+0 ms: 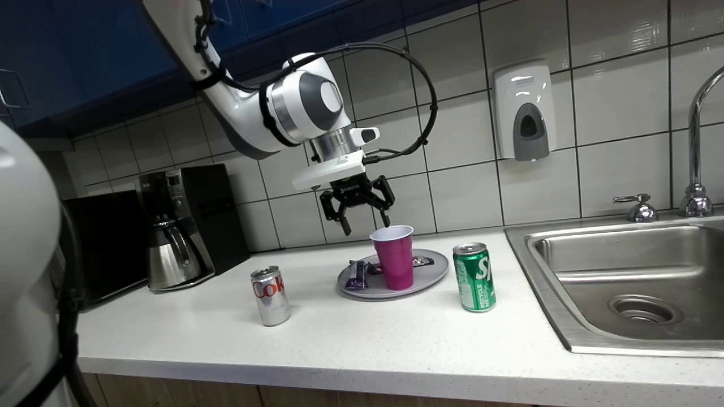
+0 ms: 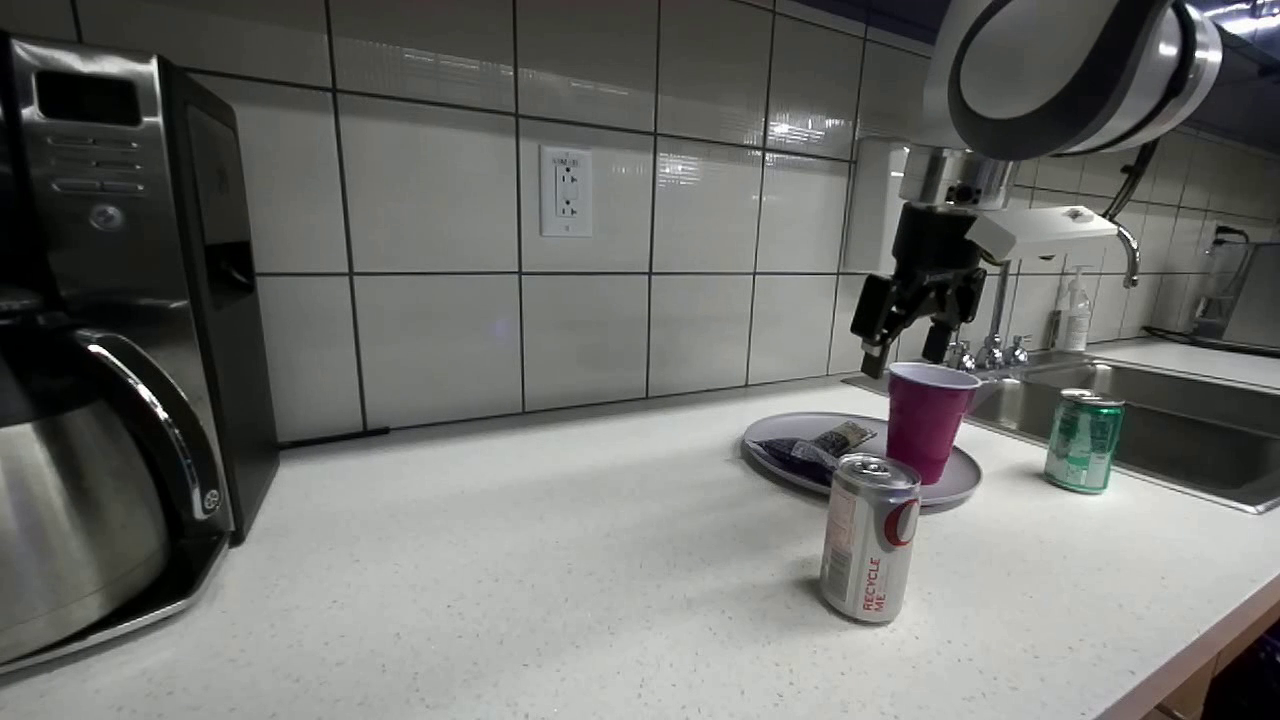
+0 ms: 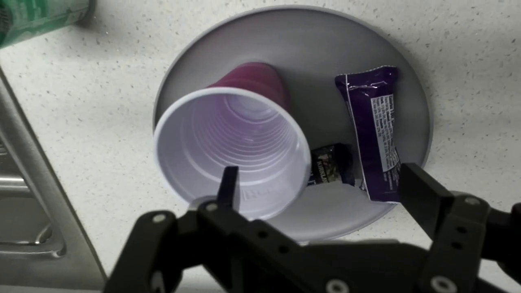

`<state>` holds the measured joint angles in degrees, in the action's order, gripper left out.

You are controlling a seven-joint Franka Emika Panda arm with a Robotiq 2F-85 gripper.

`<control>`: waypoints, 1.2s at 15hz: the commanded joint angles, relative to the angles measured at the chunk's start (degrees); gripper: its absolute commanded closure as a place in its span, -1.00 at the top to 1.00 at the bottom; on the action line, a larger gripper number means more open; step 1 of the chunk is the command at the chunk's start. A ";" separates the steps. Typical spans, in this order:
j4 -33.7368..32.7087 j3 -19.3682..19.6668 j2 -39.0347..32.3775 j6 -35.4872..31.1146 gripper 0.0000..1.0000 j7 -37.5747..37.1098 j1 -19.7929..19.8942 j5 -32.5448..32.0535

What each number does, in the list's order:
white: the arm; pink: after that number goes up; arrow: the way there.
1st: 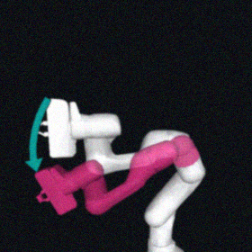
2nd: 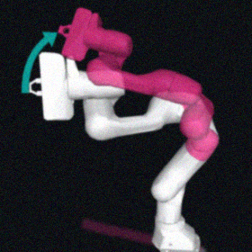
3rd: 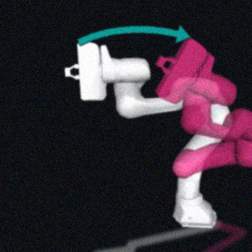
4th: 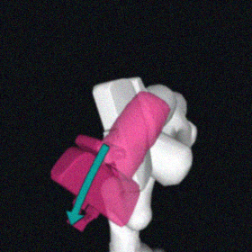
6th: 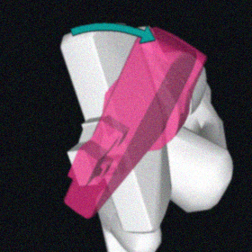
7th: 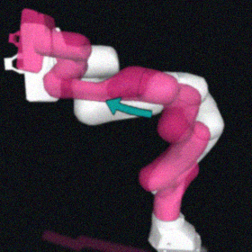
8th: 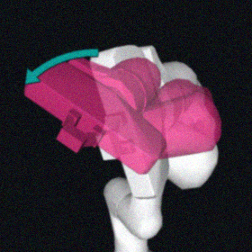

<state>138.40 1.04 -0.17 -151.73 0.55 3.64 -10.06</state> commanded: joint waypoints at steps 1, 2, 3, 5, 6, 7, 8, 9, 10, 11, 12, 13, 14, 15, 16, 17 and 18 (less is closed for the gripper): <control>-0.76 0.74 -0.96 1.12 1.00 0.38 -0.33 1.70; -0.79 0.85 -1.19 1.12 1.00 0.46 -0.31 2.00; -0.88 0.93 -1.36 1.08 1.00 0.59 -0.31 2.35; -1.15 1.00 -1.80 1.09 1.00 1.15 -0.30 3.31; -1.31 1.03 -2.01 1.17 1.00 1.24 -0.29 3.64; -1.49 1.06 -2.30 1.13 1.00 1.43 -0.25 4.06; -1.66 1.09 -2.48 1.17 1.00 1.59 -0.22 4.51; -1.81 1.12 -2.65 1.12 1.00 1.69 -0.19 4.92; -1.99 1.16 -2.84 1.15 1.00 1.76 -0.16 5.30; -2.21 1.21 -3.09 1.18 1.00 1.91 -0.12 5.68; -2.42 1.26 -3.34 1.18 1.00 2.02 -0.10 6.02; -2.60 1.33 -3.56 1.16 1.00 2.07 -0.08 6.25; -2.77 1.38 -3.77 1.15 1.00 2.13 -0.05 6.46; -2.95 1.45 -3.99 1.22 0.86 2.31 0.00 6.68; -3.05 1.47 -4.13 1.16 0.47 2.48 0.02 7.01; -3.13 1.49 -4.21 1.14 0.31 2.55 0.03 7.25; -3.23 1.51 -4.30 1.19 0.17 2.60 0.05 7.35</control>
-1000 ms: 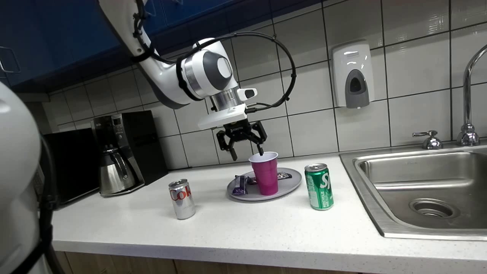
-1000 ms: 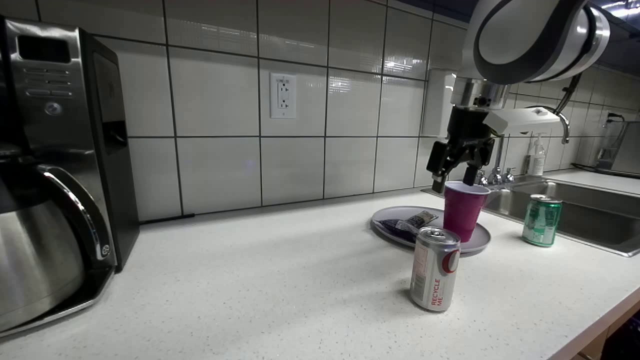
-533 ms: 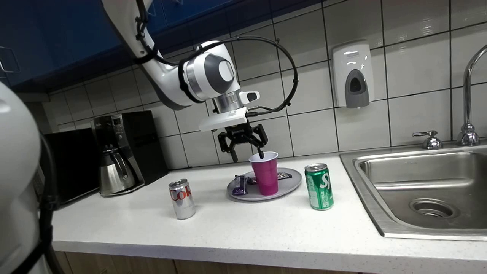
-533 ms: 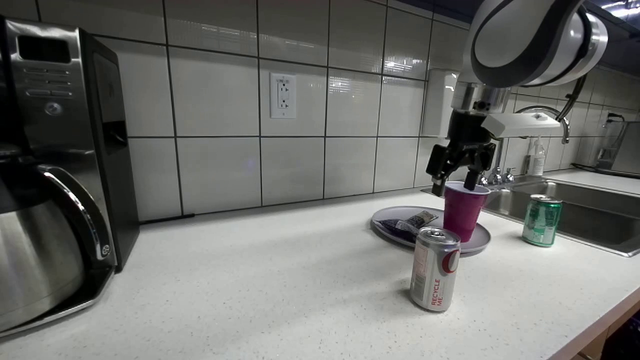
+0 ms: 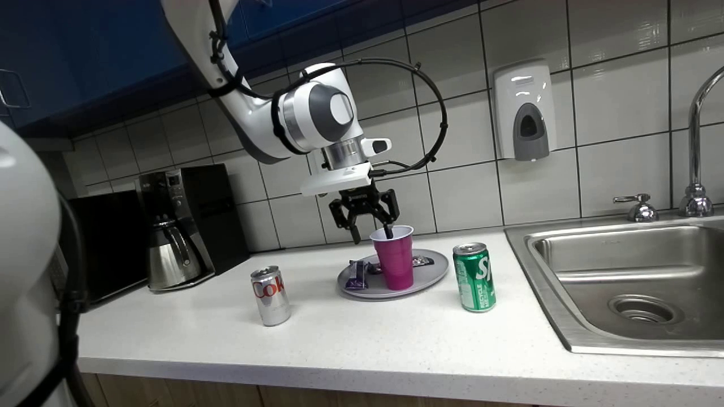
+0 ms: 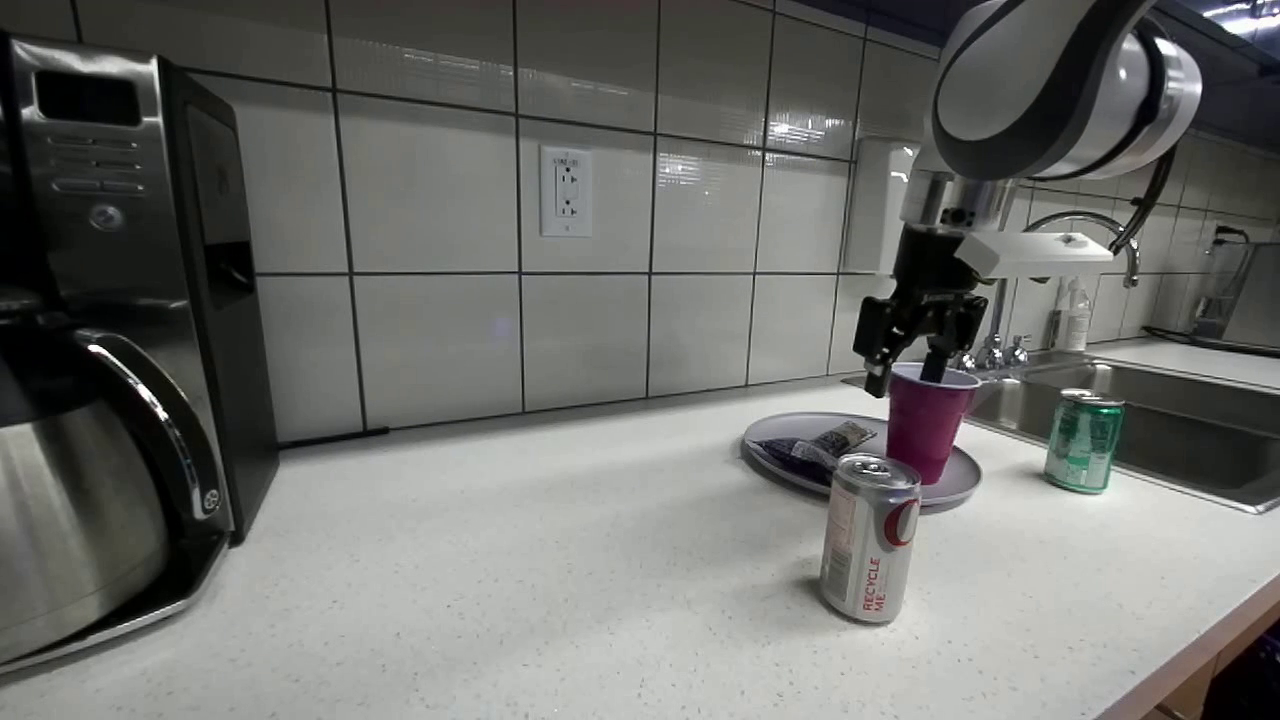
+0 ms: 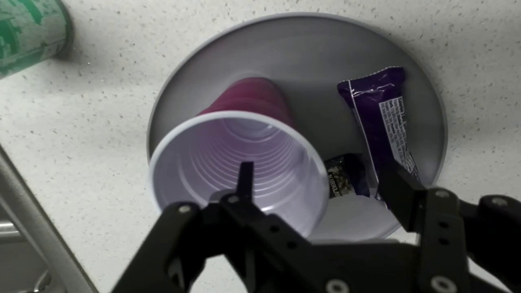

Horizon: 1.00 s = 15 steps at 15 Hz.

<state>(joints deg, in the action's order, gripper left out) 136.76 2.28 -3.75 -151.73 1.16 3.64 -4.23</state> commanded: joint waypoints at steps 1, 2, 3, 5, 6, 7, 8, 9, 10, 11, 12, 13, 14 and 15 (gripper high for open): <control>-1.67 0.30 -0.81 1.21 -0.02 1.94 0.04 1.51; -1.73 0.32 -0.86 1.26 -0.17 1.86 0.02 1.42; -1.76 0.34 -0.88 1.30 -0.34 1.80 0.01 1.33; -1.76 0.35 -0.86 1.27 -0.60 1.74 -0.01 1.24; -1.71 0.37 -0.78 1.25 -0.77 1.63 -0.02 1.10; -1.67 0.39 -0.69 1.24 -0.91 1.54 -0.03 1.00; -1.58 0.41 -0.48 1.22 -1.00 1.44 -0.03 0.94; -1.51 0.42 -0.31 1.22 -1.00 1.31 -0.06 0.84; -1.38 0.45 0.04 1.17 -1.00 1.11 -0.09 0.60; -1.41 0.51 0.33 1.12 -0.99 0.95 -0.11 0.42; -1.34 0.57 0.83 1.02 -0.98 0.69 -0.13 0.16; -1.28 0.66 1.21 0.91 -0.98 0.43 -0.14 -0.15; -1.13 0.70 1.76 0.85 -0.98 0.18 -0.17 -0.38; -0.81 0.76 2.49 0.65 -0.98 -0.10 -0.19 -0.71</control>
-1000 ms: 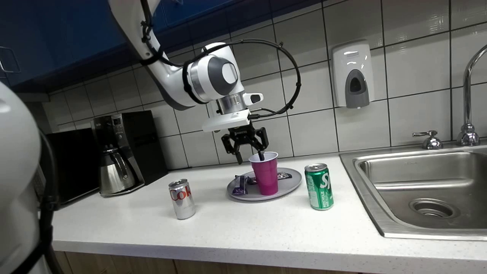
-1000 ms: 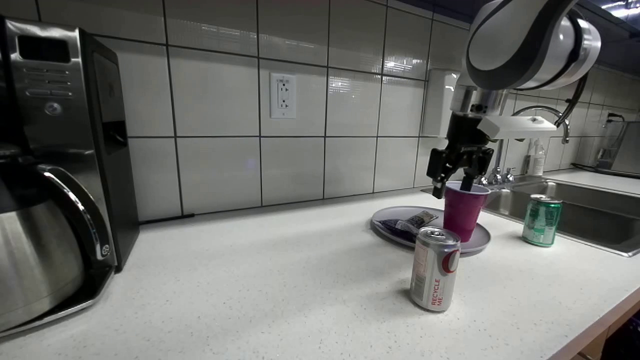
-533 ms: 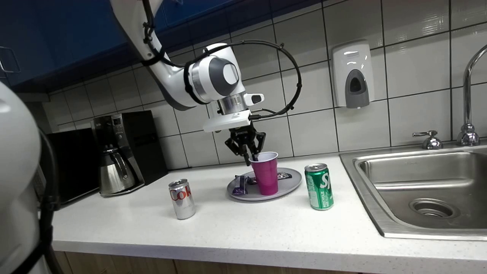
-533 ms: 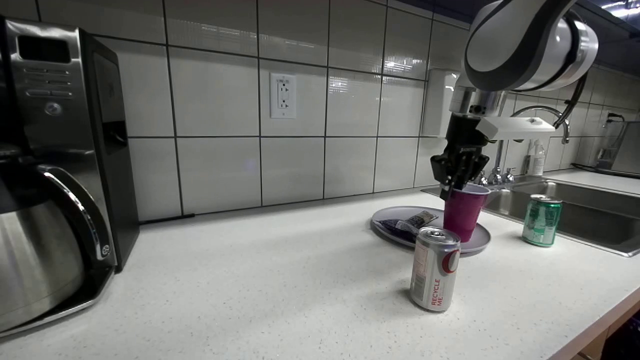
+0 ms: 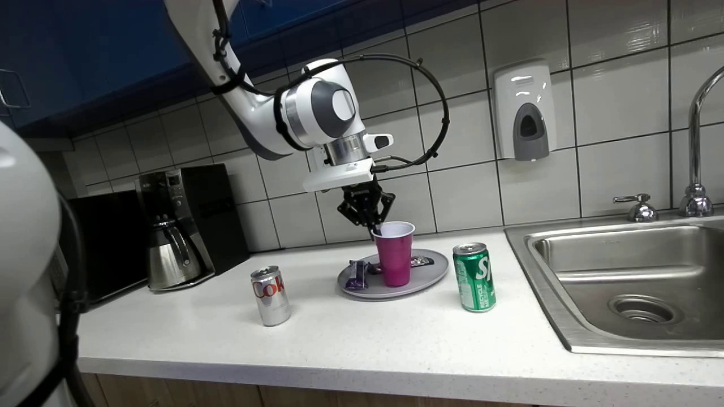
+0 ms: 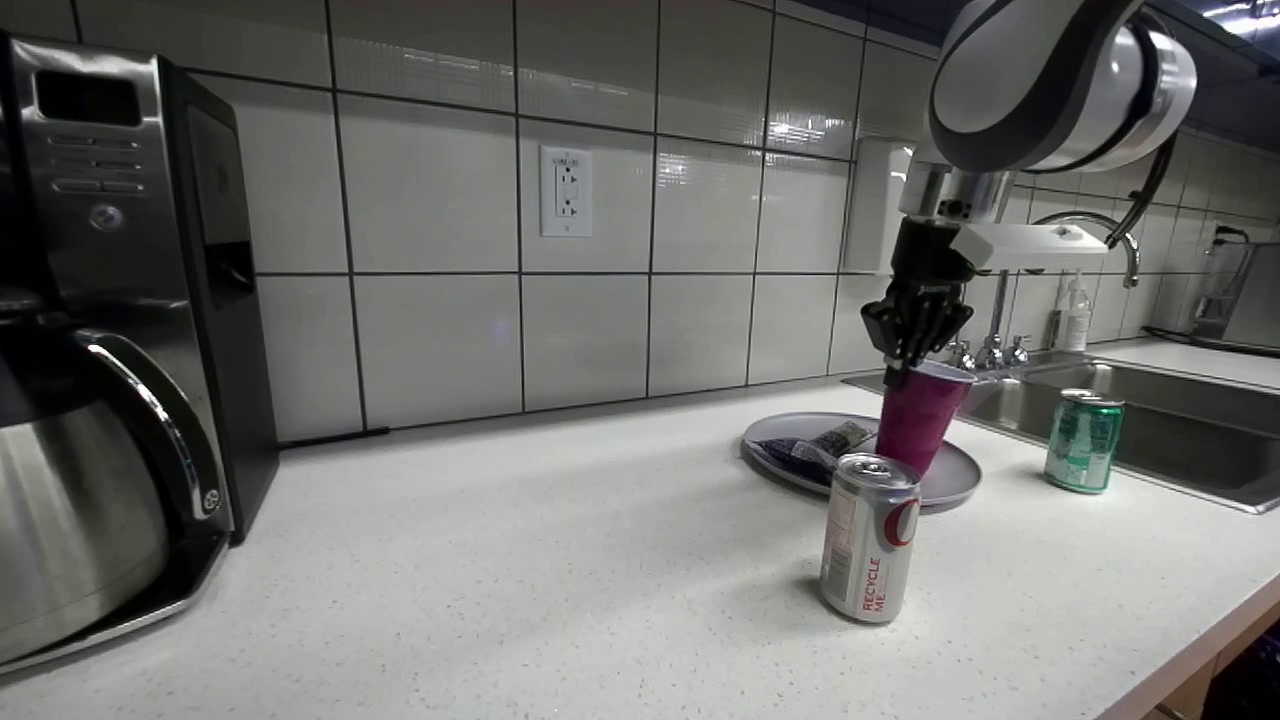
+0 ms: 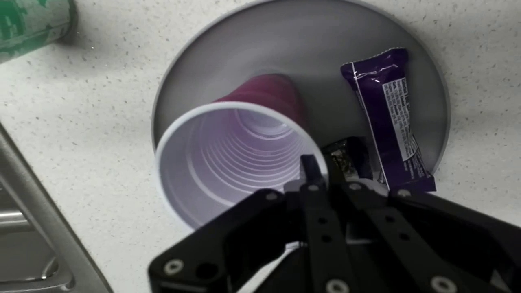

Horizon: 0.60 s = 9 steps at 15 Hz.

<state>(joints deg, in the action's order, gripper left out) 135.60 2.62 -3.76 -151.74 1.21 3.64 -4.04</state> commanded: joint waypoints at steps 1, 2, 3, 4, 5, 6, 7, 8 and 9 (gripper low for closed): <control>0.77 0.43 3.28 0.47 -0.98 -0.29 -0.22 -1.13; 1.03 0.44 3.93 0.36 -0.98 -0.46 -0.24 -1.34; 1.35 0.43 4.67 0.23 -0.98 -0.58 -0.23 -1.54; 1.66 0.45 5.40 0.14 -0.98 -0.64 -0.17 -1.74; 1.89 0.50 6.01 0.13 -0.98 -0.64 -0.07 -1.93; 2.03 0.54 6.50 0.13 -0.98 -0.54 0.01 -1.90; 2.21 0.63 7.06 0.15 -0.98 -0.35 0.13 -1.86; 2.39 0.73 7.51 0.11 -0.98 -0.15 0.22 -1.77; 2.55 0.89 7.96 0.12 -0.98 0.12 0.34 -1.71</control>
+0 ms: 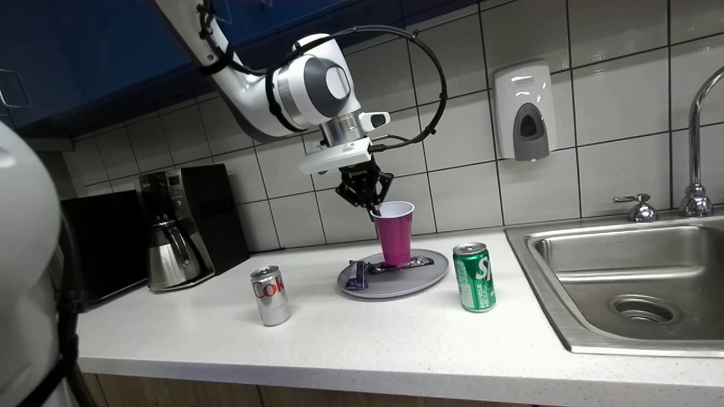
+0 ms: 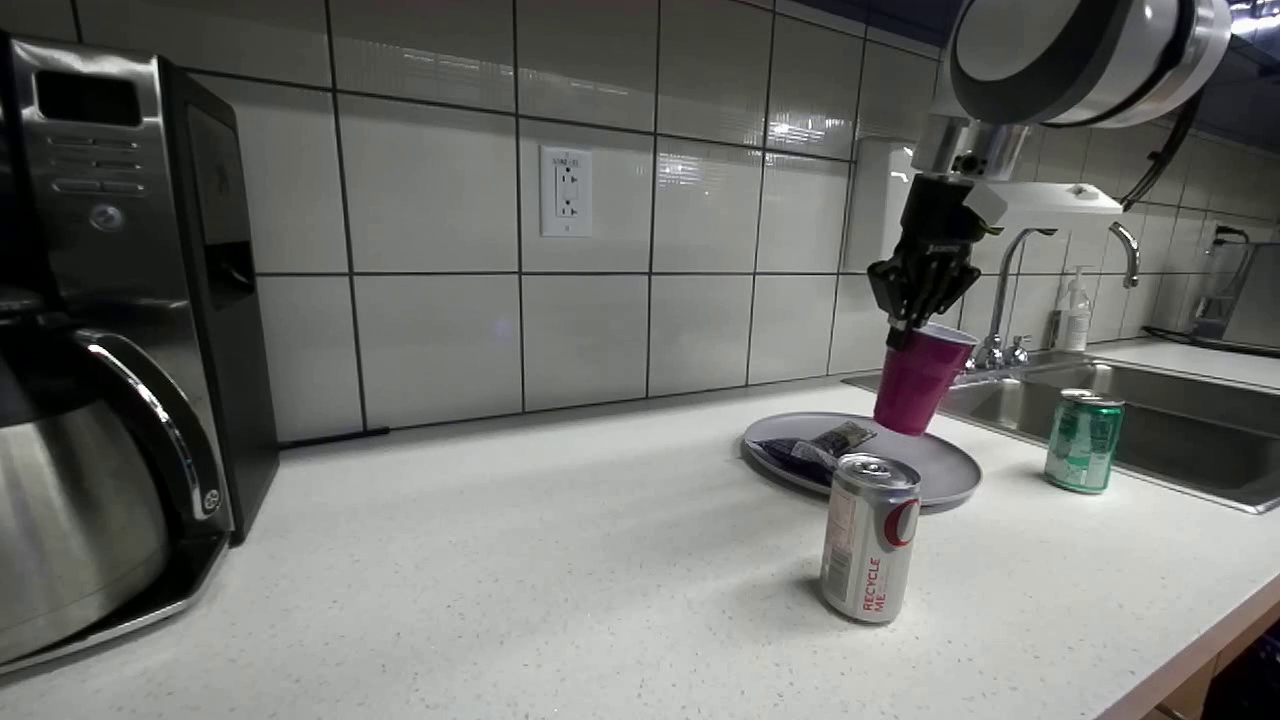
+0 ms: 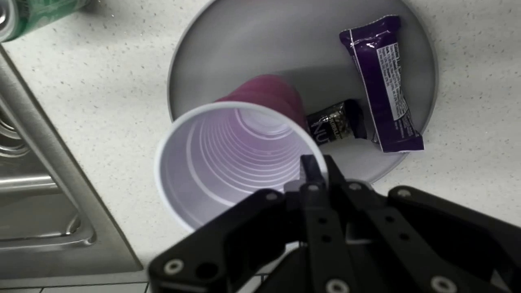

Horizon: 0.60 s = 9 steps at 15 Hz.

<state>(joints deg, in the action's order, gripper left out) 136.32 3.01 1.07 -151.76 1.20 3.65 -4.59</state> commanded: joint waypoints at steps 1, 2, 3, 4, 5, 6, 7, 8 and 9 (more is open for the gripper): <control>1.99 0.67 3.51 0.15 -0.98 0.42 0.43 -1.06; 2.16 0.86 3.86 0.12 -0.98 0.68 0.51 -1.05; 2.35 1.07 4.21 0.13 -0.98 0.97 0.57 -0.98; 2.48 1.27 4.47 0.12 -0.98 1.10 0.65 -1.04; 2.56 1.57 4.62 0.16 -0.98 1.32 0.82 -1.05; 2.56 1.93 4.68 0.24 -0.98 1.66 0.99 -0.93; 2.57 2.24 4.78 0.32 -0.98 2.16 1.11 -0.58; 2.41 2.65 4.65 0.39 -0.98 2.71 1.35 -0.45; 2.28 3.10 4.53 0.37 -0.98 3.26 1.58 -0.48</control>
<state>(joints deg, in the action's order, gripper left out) 137.74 5.38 3.95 -151.75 1.89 4.05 -4.61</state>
